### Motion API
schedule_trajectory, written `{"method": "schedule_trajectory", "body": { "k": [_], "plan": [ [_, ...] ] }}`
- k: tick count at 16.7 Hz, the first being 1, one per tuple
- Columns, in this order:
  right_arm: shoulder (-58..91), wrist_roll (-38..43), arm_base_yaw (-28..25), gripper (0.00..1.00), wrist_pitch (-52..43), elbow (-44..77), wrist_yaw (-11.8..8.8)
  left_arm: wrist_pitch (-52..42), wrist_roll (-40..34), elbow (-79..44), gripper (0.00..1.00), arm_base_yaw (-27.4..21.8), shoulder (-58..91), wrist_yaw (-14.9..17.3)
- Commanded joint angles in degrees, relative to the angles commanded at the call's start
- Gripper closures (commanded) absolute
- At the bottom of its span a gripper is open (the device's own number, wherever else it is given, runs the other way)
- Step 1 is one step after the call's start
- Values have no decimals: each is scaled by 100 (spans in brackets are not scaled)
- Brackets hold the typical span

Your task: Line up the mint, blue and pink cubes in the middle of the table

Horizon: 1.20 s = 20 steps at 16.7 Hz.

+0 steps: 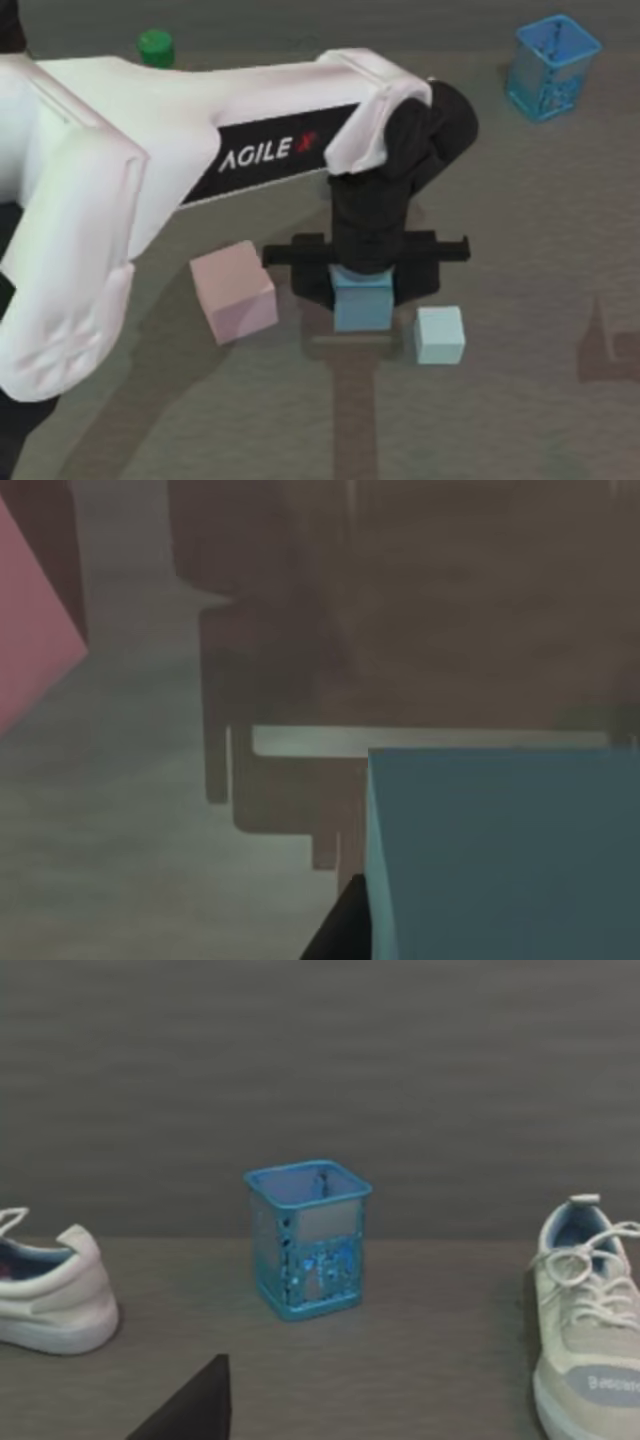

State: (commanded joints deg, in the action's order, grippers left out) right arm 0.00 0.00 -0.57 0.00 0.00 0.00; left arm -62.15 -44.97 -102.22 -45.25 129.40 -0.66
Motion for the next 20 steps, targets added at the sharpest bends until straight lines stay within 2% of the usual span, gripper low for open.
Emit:
{"method": "schedule_trajectory", "body": {
  "k": [4, 8, 20],
  "plan": [
    [0, 0, 0, 0, 0, 0, 0, 687, 25, 449, 100, -22, 220, 3],
    [0, 0, 0, 0, 0, 0, 0, 730, 26, 479, 100, -25, 237, 1],
    [0, 0, 0, 0, 0, 0, 0, 730, 26, 479, 10, -25, 237, 1]
  ]
}}
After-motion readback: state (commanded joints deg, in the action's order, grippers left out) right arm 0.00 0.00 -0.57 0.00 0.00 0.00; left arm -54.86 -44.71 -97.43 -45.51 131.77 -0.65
